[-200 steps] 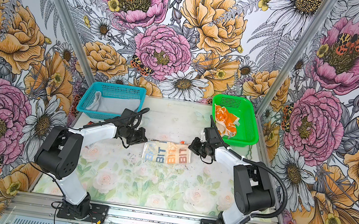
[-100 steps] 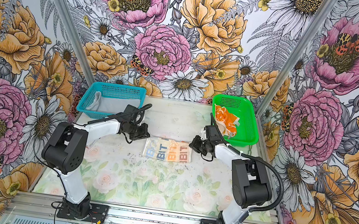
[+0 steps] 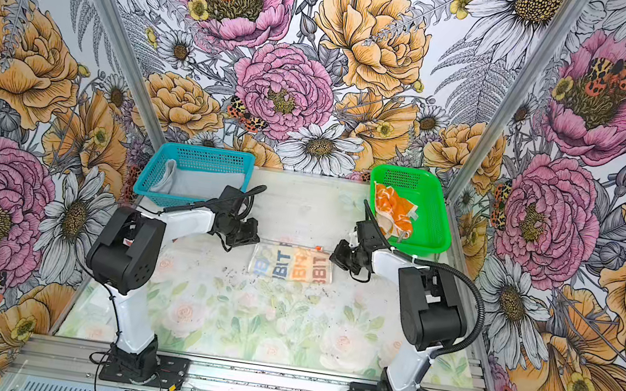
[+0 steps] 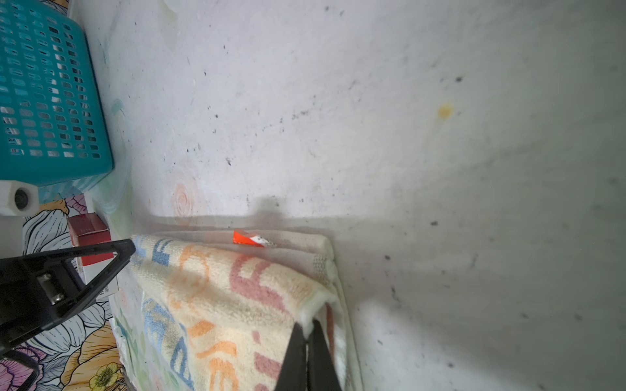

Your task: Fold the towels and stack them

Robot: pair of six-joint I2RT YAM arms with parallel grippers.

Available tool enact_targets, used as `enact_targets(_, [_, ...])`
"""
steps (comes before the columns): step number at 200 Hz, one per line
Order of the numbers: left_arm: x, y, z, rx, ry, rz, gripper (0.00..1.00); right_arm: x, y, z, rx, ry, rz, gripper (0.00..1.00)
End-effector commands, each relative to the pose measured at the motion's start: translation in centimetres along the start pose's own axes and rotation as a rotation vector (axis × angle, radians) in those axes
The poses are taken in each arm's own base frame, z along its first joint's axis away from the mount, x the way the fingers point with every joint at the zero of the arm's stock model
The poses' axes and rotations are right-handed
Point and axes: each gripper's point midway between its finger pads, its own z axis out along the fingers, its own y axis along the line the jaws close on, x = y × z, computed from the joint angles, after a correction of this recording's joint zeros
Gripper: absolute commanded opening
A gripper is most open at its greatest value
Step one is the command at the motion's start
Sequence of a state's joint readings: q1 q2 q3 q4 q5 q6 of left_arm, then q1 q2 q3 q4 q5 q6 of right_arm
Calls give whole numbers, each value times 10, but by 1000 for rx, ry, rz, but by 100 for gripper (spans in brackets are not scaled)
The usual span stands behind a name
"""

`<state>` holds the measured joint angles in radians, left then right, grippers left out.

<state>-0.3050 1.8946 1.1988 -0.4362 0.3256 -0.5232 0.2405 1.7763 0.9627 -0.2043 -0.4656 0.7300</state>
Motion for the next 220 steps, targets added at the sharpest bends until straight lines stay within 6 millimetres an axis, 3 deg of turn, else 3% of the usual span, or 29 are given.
enact_targets(1, [-21,0,-6,-17,-81,31,0,-11,0,0,8,-28,-27,0])
enact_targets(15, [-25,-4,-8,-2,-98,42,0,-12,1,-2,8,-36,-38,0])
enact_targets(23, [-26,-8,-9,13,-104,51,16,-13,3,-4,5,-42,-46,8])
enact_targets(30, [-28,-14,-12,25,-115,70,24,-15,7,-8,-1,-53,-57,18])
enact_targets(39, [-30,-21,-18,29,-135,97,32,-19,12,-15,-5,-76,-80,44])
enact_targets(42, [-31,-23,-20,29,-143,108,34,-20,13,-17,-5,-85,-85,61])
enact_targets(44, [-32,-25,-22,29,-150,114,36,-21,14,-19,-5,-92,-91,88])
enact_targets(46, [-32,-27,-23,29,-155,121,37,-22,16,-21,-7,-100,-98,96])
enact_targets(48, [-32,-28,-24,26,-161,128,38,-23,18,-23,-9,-105,-104,98])
enact_targets(72, [-41,-51,-60,25,-284,195,43,-28,36,-47,-35,-170,-149,99])
enact_targets(95, [-27,-60,-72,18,-311,233,42,-12,55,-54,-69,-165,-192,99])
enact_targets(112, [-2,-67,-63,67,-238,235,35,15,70,-42,-92,-103,-212,99])
enact_targets(129, [28,-70,-40,136,-110,197,34,41,82,-22,-107,-24,-221,99])
enact_targets(145, [46,-66,-22,149,-61,181,33,53,86,-7,-129,4,-206,99])
enact_targets(178, [53,-59,0,160,-43,139,33,72,65,19,-130,66,-130,99])
enact_targets(220, [44,-22,8,36,-54,79,37,87,20,5,1,40,-73,99])
